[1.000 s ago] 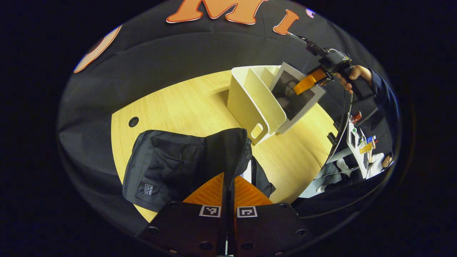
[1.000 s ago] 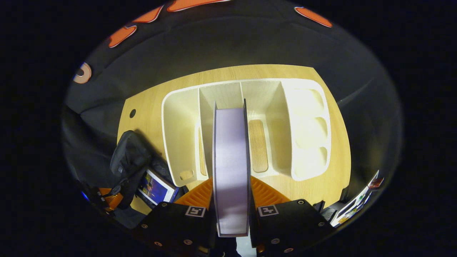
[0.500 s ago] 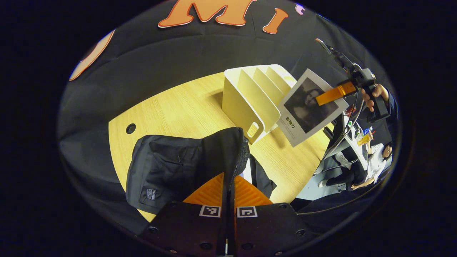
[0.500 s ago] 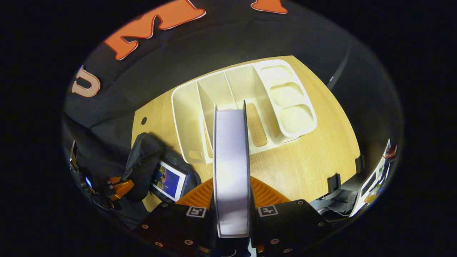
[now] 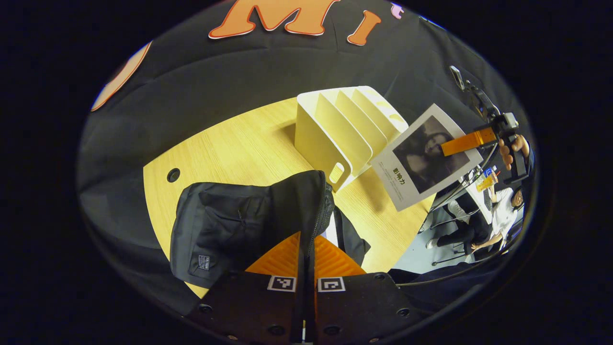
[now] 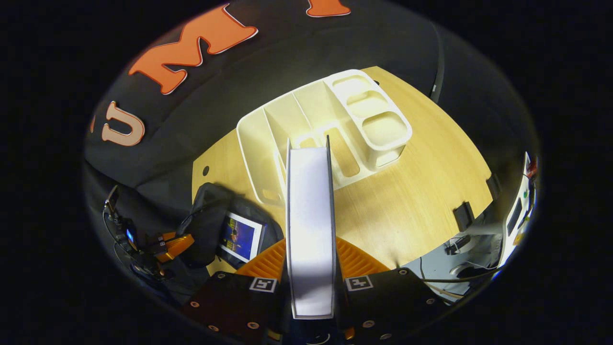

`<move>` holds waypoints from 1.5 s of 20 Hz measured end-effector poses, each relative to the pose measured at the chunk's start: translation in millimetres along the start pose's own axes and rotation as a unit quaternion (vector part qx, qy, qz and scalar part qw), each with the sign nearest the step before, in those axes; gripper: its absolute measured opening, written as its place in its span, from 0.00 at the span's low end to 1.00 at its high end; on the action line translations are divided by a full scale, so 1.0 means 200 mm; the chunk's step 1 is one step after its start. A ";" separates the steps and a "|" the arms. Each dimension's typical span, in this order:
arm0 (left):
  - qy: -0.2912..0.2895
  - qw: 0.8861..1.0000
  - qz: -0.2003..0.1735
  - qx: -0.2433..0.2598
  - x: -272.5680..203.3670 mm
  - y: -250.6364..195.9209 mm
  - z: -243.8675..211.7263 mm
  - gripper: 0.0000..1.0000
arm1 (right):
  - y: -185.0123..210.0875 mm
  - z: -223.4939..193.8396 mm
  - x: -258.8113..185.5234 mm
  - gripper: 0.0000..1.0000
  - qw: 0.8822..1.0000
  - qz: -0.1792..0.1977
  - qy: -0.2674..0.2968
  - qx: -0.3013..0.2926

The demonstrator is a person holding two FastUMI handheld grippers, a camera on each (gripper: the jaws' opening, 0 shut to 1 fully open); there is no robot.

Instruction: Open the schoolbag, grab two books from the bookshelf and put them into the schoolbag.

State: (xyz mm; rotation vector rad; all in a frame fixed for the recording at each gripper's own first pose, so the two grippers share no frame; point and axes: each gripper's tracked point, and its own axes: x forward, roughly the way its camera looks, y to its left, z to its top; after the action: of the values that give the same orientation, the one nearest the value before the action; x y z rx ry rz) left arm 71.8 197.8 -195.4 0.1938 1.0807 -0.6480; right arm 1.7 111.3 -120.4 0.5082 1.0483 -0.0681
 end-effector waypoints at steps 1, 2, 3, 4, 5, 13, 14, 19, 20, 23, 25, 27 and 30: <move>0.000 1.000 0.000 0.002 0.00 0.00 0.00 0.03 | 0.01 -0.03 -0.01 0.37 1.000 0.009 -0.002 0.006; -0.001 1.000 0.001 0.003 -0.01 0.01 0.00 0.02 | 0.02 -0.06 -0.02 0.37 1.000 0.019 -0.006 0.016; -0.001 1.000 0.000 0.005 -0.01 0.00 0.00 0.03 | 0.03 -0.08 -0.02 0.37 0.999 0.028 -0.009 0.024; -0.002 1.000 0.000 0.006 -0.01 0.00 0.00 0.03 | 0.04 -0.10 -0.02 0.37 0.999 0.038 -0.014 0.032; -0.003 1.000 -0.002 0.008 -0.01 0.00 0.00 0.02 | 0.05 -0.12 -0.02 0.36 0.998 0.048 -0.016 0.038; -0.008 1.000 -0.005 0.009 -0.05 0.00 0.02 0.02 | 0.25 -0.28 -0.01 0.36 0.985 0.150 -0.030 0.082; -0.008 1.000 -0.004 0.010 -0.05 0.00 0.03 0.02 | 0.28 -0.30 0.02 0.36 0.983 0.161 -0.028 0.087; -0.018 1.000 -0.008 0.001 -0.06 -0.01 0.06 0.03 | 0.45 -0.38 0.16 0.36 0.970 0.214 -0.023 0.110; -0.019 1.000 -0.008 0.001 -0.07 0.00 0.07 0.02 | 0.50 -0.38 0.19 0.36 0.967 0.225 -0.023 0.116; -0.022 1.000 -0.010 -0.003 -0.07 -0.01 0.07 0.02 | 0.63 -0.41 0.29 0.36 0.958 0.256 -0.022 0.124; -0.025 1.000 -0.011 -0.005 -0.08 -0.01 0.08 0.02 | 0.71 -0.41 0.38 0.36 0.951 0.277 -0.023 0.132; -0.028 1.000 -0.011 -0.007 -0.08 -0.01 0.07 0.03 | 0.80 -0.45 0.44 0.36 0.946 0.291 -0.019 0.145; -0.031 0.999 -0.016 -0.005 -0.09 -0.03 0.06 0.02 | 0.90 -0.44 0.56 0.36 0.940 0.302 -0.019 0.157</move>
State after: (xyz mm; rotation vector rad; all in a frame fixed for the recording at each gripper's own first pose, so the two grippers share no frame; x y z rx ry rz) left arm 72.0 195.5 -172.6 0.1466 1.0299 -0.6724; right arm 40.4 329.5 -183.1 1.0981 0.8078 0.3019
